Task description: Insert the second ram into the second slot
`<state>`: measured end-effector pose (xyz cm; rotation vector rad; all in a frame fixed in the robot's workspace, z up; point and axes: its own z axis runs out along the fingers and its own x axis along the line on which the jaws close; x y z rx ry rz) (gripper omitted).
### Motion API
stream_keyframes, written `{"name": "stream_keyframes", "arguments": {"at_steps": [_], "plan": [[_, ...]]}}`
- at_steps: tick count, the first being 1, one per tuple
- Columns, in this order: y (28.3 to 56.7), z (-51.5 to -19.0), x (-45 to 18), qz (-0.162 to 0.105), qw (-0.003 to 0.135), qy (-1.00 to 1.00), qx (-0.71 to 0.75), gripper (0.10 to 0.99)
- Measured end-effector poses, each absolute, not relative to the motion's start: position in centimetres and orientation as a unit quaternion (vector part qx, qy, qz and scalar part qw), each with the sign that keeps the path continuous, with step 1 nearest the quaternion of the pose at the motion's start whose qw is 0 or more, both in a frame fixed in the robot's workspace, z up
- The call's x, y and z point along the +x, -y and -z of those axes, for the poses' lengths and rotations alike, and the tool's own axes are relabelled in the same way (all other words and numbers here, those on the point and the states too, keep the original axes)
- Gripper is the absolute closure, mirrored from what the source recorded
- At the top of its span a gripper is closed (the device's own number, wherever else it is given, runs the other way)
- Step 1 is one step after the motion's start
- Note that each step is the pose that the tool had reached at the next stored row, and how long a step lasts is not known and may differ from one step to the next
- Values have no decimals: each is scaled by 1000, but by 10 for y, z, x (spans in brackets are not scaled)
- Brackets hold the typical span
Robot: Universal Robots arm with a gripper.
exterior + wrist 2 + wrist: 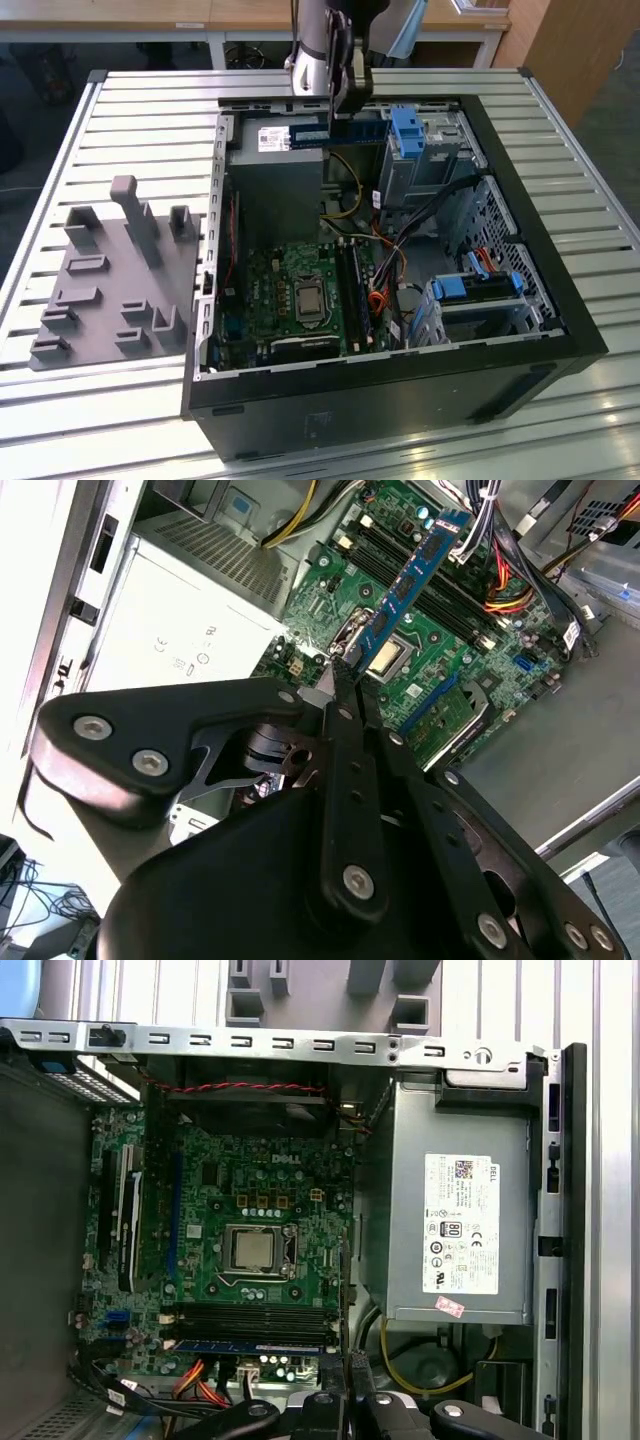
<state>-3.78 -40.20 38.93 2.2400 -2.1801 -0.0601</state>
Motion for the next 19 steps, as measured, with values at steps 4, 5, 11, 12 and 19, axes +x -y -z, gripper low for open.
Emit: {"name": "stream_keyframes", "arguments": {"at_steps": [4,5,11,12,19], "plan": [[404,-389,-38,19,8,697,716,949],[404,-389,-38,19,8,697,716,949],[406,-389,-38,19,8,697,716,949],[406,-389,-38,19,8,697,716,949],[409,-389,-38,19,8,697,716,949]]}}
